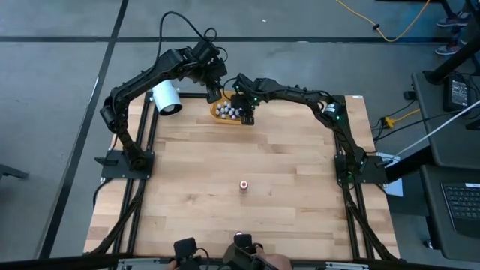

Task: Pick & Place food coloring
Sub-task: Put the large purple food coloring bottle into the yellow bin, then put the large orange food coloring bottle into the yellow bin

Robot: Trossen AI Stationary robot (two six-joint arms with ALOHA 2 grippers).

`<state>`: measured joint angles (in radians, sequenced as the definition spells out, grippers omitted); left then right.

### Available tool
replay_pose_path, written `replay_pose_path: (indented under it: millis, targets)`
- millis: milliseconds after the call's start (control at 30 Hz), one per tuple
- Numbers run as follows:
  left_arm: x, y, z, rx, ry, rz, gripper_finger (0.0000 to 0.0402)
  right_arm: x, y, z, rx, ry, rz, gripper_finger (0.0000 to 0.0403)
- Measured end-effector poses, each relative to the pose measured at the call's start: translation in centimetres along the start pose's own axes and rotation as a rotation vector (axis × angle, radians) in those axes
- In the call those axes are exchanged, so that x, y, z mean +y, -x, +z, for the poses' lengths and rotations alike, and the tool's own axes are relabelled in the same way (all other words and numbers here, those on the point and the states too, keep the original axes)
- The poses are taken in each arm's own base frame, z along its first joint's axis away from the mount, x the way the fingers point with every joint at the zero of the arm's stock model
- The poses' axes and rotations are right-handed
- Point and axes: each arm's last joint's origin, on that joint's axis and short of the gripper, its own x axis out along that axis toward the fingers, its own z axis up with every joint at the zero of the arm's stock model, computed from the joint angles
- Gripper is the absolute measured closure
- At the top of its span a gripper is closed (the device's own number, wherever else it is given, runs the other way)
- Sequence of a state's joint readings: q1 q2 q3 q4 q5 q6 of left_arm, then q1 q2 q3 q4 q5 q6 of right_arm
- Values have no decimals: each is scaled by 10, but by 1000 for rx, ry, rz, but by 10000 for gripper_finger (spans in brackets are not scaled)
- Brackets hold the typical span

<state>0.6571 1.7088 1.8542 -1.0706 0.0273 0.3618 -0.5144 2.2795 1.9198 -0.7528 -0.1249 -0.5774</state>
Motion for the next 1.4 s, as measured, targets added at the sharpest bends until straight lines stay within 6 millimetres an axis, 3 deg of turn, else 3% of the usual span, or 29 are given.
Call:
replay_pose_path:
  millis: [567,1033,1200,1400]
  targets:
    - [0,0,0,-3,0,-9,258,0,0,1,-6,6,-3,245]
    - [-1,0,0,-8,0,-22,258,-2,2,3,-24,-4,-16,172]
    - [-1,0,0,-9,-3,-21,258,-6,15,13,-51,-15,-36,169]
    - [0,2,0,-11,-14,-20,258,-14,44,28,-39,-17,-99,169]
